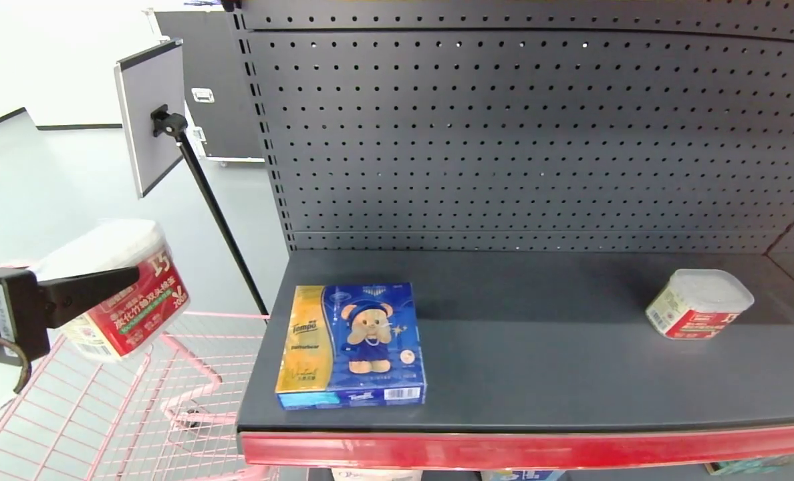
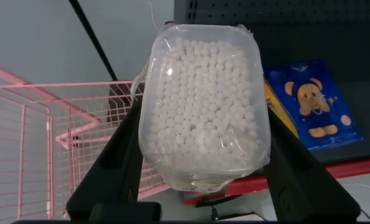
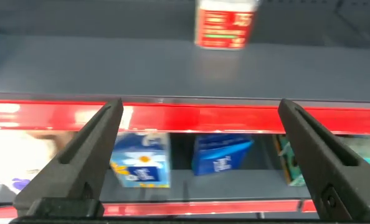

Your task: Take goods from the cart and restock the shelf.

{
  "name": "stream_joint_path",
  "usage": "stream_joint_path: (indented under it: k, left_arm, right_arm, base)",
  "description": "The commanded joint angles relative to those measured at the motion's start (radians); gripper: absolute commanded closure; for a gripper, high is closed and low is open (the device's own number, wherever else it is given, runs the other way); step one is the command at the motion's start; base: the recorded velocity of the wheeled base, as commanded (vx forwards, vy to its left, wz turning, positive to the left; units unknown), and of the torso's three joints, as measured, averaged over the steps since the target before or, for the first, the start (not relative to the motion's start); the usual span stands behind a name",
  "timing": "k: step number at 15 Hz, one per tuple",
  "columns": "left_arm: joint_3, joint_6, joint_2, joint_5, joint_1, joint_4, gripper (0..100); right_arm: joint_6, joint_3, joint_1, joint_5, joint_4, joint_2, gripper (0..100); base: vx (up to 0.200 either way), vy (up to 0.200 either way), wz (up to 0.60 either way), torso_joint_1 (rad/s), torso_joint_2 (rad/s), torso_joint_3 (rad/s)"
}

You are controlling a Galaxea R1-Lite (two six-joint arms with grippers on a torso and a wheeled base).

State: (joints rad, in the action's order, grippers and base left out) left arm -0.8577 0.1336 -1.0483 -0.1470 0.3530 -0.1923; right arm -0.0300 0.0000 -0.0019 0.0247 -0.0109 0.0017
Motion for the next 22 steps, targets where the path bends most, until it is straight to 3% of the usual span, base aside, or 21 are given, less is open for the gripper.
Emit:
stream_joint_path:
  k: [1,9,22]
  left_arm:
    - [0.000,0.000,-0.002,0.000,0.000,0.001,100]
    - [-0.001,-0.025,-0.009,-0.002,0.001,0.002,100]
    - [0.002,-0.026,-0.013,-0.002,0.001,0.017,100]
  right_arm:
    - [-0.001,0.000,0.000,0.000,0.000,0.000,0]
    - [-0.001,0.000,0.000,0.000,0.000,0.000,0]
    - [-0.001,0.000,0.000,0.000,0.000,0.000,0]
  base:
    - [0.000,-0.200,0.00,0.002,0.00,0.002]
    - [0.000,-0.200,0.00,0.003,0.00,0.002]
    - [0.000,-0.200,0.00,0.002,0.00,0.004]
